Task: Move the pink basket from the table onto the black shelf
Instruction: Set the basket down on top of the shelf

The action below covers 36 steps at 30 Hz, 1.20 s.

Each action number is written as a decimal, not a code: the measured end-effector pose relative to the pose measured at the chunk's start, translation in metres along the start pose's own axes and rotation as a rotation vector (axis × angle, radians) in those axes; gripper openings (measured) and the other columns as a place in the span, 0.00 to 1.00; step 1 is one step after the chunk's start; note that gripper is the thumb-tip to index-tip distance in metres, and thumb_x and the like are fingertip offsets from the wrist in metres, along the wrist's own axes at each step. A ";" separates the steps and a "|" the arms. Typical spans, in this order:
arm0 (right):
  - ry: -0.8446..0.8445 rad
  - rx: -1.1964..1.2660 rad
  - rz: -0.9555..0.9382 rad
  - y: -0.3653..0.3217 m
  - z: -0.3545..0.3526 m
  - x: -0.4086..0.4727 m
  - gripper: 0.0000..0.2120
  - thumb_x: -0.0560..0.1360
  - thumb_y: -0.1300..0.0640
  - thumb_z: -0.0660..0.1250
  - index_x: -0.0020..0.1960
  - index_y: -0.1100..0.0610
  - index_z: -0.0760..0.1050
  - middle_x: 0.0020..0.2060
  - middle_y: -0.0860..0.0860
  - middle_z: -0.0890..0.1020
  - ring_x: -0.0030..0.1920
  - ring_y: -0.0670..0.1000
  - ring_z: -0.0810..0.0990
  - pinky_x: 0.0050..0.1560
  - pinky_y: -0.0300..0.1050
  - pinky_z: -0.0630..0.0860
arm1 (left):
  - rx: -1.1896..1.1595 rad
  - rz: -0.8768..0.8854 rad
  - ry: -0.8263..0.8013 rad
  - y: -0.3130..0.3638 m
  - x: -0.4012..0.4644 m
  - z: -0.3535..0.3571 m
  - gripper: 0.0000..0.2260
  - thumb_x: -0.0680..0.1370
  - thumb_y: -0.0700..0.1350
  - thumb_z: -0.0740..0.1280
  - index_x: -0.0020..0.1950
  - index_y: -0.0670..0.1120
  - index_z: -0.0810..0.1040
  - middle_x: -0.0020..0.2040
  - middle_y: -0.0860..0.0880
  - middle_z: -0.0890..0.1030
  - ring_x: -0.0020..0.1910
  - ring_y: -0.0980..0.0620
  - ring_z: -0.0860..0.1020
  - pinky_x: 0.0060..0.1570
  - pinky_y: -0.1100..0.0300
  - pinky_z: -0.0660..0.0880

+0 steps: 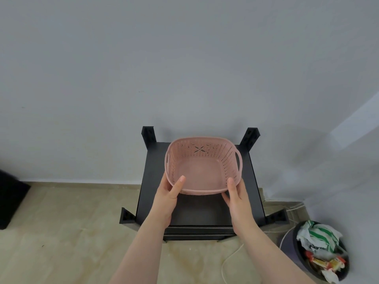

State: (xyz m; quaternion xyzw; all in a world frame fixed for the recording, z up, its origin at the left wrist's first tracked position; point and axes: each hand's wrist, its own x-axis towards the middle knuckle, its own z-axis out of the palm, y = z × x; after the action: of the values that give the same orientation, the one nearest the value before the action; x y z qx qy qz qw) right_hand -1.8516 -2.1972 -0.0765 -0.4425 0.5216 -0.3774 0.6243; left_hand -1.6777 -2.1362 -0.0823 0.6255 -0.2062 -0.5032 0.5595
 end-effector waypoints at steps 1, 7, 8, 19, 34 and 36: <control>0.001 -0.003 -0.002 -0.001 0.001 0.001 0.15 0.82 0.47 0.59 0.68 0.39 0.65 0.59 0.33 0.75 0.60 0.41 0.76 0.70 0.46 0.71 | 0.003 -0.002 0.008 0.001 0.002 0.000 0.34 0.64 0.66 0.72 0.69 0.63 0.69 0.62 0.59 0.78 0.65 0.55 0.74 0.68 0.53 0.68; 0.016 0.024 -0.022 -0.004 0.008 0.012 0.16 0.82 0.48 0.59 0.69 0.40 0.65 0.58 0.33 0.75 0.59 0.42 0.76 0.69 0.45 0.70 | 0.012 0.009 0.024 0.007 0.020 -0.002 0.31 0.68 0.62 0.72 0.70 0.60 0.71 0.62 0.58 0.79 0.64 0.54 0.75 0.68 0.50 0.68; 0.017 0.027 -0.025 -0.005 0.010 0.014 0.16 0.82 0.48 0.59 0.69 0.41 0.65 0.58 0.34 0.75 0.60 0.43 0.76 0.70 0.46 0.70 | 0.013 0.008 0.025 0.008 0.022 -0.002 0.31 0.68 0.62 0.72 0.70 0.60 0.71 0.62 0.58 0.79 0.64 0.54 0.75 0.69 0.50 0.68; 0.007 0.059 -0.047 -0.012 0.016 0.034 0.15 0.82 0.49 0.59 0.69 0.42 0.67 0.60 0.35 0.76 0.59 0.38 0.76 0.69 0.47 0.70 | 0.049 0.039 -0.013 0.018 0.042 0.000 0.31 0.69 0.62 0.71 0.71 0.60 0.71 0.62 0.60 0.80 0.65 0.58 0.75 0.68 0.56 0.67; 0.018 0.039 -0.059 -0.011 0.016 0.036 0.20 0.82 0.49 0.59 0.73 0.47 0.66 0.60 0.36 0.76 0.59 0.38 0.76 0.69 0.46 0.71 | 0.088 0.044 0.010 0.022 0.044 0.004 0.22 0.76 0.56 0.68 0.70 0.60 0.70 0.59 0.64 0.78 0.57 0.66 0.73 0.57 0.62 0.64; 0.020 0.040 -0.059 -0.011 0.015 0.036 0.20 0.82 0.48 0.59 0.73 0.46 0.66 0.60 0.36 0.76 0.59 0.38 0.76 0.69 0.46 0.71 | 0.099 0.040 0.018 0.022 0.044 0.004 0.22 0.76 0.56 0.67 0.70 0.60 0.70 0.58 0.64 0.77 0.56 0.66 0.73 0.57 0.61 0.64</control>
State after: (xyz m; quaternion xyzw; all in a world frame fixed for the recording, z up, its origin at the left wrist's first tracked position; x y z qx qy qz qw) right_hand -1.8302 -2.2321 -0.0770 -0.4413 0.5069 -0.4104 0.6163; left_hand -1.6563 -2.1803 -0.0790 0.6527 -0.2384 -0.4754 0.5395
